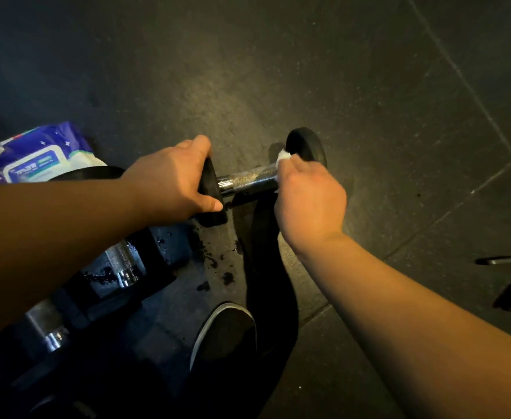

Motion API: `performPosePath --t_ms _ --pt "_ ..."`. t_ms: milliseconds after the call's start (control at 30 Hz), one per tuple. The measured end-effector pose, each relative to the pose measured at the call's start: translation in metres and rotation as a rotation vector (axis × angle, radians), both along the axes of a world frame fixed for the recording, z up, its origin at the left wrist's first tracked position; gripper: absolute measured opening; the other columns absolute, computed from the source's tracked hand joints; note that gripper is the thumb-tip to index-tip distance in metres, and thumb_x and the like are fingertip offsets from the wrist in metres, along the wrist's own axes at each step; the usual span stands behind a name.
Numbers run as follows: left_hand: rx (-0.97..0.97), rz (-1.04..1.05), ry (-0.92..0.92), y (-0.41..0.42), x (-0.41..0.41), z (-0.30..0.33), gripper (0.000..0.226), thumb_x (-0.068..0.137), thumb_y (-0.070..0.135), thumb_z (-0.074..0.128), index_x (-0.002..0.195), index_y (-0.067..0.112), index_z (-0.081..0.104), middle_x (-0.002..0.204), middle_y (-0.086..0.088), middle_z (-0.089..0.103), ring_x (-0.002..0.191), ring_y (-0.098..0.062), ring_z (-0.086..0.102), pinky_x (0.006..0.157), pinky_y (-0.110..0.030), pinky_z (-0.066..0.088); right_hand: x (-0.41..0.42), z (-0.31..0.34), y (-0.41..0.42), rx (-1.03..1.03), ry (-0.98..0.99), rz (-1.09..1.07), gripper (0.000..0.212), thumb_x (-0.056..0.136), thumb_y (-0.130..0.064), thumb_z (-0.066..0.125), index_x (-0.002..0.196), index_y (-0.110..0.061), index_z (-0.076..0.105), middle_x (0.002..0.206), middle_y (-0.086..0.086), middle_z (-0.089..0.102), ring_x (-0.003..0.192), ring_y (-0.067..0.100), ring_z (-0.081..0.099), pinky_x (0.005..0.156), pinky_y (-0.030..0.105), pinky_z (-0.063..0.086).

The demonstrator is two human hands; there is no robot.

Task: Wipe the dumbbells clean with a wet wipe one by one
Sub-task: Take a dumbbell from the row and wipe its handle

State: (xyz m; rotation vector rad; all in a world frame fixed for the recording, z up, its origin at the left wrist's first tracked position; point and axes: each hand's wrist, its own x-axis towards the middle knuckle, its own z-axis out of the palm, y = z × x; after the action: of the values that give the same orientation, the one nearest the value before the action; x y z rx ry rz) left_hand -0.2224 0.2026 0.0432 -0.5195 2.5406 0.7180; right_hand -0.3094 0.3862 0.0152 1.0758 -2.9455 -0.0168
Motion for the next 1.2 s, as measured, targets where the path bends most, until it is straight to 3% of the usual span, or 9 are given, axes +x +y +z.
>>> performPosePath --t_ms 133,433,633,700,800,867,933,1033,1200 --pt "-0.034 -0.015 -0.006 0.004 0.002 -0.001 0.07 0.072 0.05 0.08 0.123 0.023 0.04 0.122 0.0 0.053 0.108 -0.021 0.054 0.083 -0.04 0.046 -0.001 -0.001 0.003 0.209 -0.051 0.076 0.036 0.096 -0.007 0.044 0.13 -0.008 0.054 0.127 0.01 0.059 0.107 0.028 0.058 0.056 0.035 0.034" --pt "-0.235 -0.073 0.149 0.033 0.025 -0.001 0.063 0.071 0.051 0.08 0.113 0.024 0.042 0.113 0.002 0.051 0.107 -0.021 0.05 0.08 -0.035 0.042 -0.012 0.013 -0.011 0.296 -0.131 0.133 0.023 0.09 -0.004 0.049 0.107 -0.012 0.063 0.105 0.005 0.065 0.102 0.027 0.057 0.058 0.035 0.032" --pt "-0.319 -0.156 0.303 0.05 0.046 -0.009 0.056 0.069 0.047 0.078 0.109 0.017 0.053 0.107 -0.005 0.054 0.098 -0.027 0.051 0.077 -0.043 0.05 -0.002 0.014 0.013 0.309 -0.118 0.2 0.022 0.093 -0.009 0.048 0.111 -0.014 0.06 0.108 0.003 0.063 0.101 0.025 0.058 0.05 0.031 0.024" --pt "-0.27 -0.116 0.275 0.053 0.048 -0.01 0.068 0.07 0.05 0.078 0.122 0.017 0.051 0.118 -0.006 0.052 0.107 -0.027 0.05 0.086 -0.044 0.049 0.003 0.011 0.026 0.32 -0.094 0.22 0.029 0.094 -0.011 0.048 0.121 -0.014 0.059 0.114 0.002 0.062 0.104 0.024 0.059 0.054 0.032 0.03" --pt "-0.178 -0.041 0.158 0.059 0.055 -0.014 0.1 0.072 0.056 0.076 0.151 0.016 0.029 0.149 -0.007 0.038 0.133 -0.028 0.04 0.106 -0.045 0.042 0.01 0.007 0.039 0.32 -0.1 0.215 0.025 0.091 -0.011 0.051 0.113 -0.012 0.064 0.111 0.004 0.065 0.101 0.025 0.064 0.053 0.031 0.032" --pt "-0.187 -0.051 0.122 0.068 0.06 -0.014 0.101 0.075 0.057 0.072 0.154 0.015 0.024 0.155 -0.006 0.034 0.139 -0.027 0.035 0.109 -0.043 0.039 0.011 0.007 0.043 0.306 -0.114 0.212 0.026 0.09 -0.011 0.053 0.113 -0.012 0.065 0.112 0.005 0.068 0.103 0.026 0.065 0.054 0.031 0.04" --pt "-0.203 -0.057 0.147 0.075 0.066 -0.011 0.09 0.077 0.054 0.071 0.149 0.015 0.035 0.149 -0.008 0.041 0.133 -0.028 0.041 0.103 -0.043 0.043 0.013 0.007 0.044 0.307 -0.149 0.203 0.027 0.091 -0.013 0.053 0.115 -0.013 0.065 0.116 0.005 0.068 0.108 0.026 0.064 0.062 0.033 0.05" --pt "-0.208 -0.108 0.192 0.076 0.072 -0.005 0.077 0.076 0.054 0.064 0.139 0.015 0.047 0.139 -0.009 0.051 0.123 -0.028 0.048 0.095 -0.044 0.048 0.017 0.009 0.048 0.311 -0.17 0.199 0.021 0.089 -0.012 0.053 0.106 -0.014 0.065 0.112 0.004 0.069 0.106 0.026 0.065 0.061 0.032 0.049" --pt "-0.121 -0.05 0.101 0.081 0.082 -0.013 0.107 0.076 0.06 0.071 0.156 0.017 0.014 0.16 -0.005 0.026 0.145 -0.023 0.027 0.114 -0.042 0.034 0.024 0.006 0.065 0.293 -0.181 0.227 0.022 0.085 -0.009 0.056 0.105 -0.01 0.067 0.103 0.007 0.069 0.099 0.03 0.067 0.056 0.034 0.053"
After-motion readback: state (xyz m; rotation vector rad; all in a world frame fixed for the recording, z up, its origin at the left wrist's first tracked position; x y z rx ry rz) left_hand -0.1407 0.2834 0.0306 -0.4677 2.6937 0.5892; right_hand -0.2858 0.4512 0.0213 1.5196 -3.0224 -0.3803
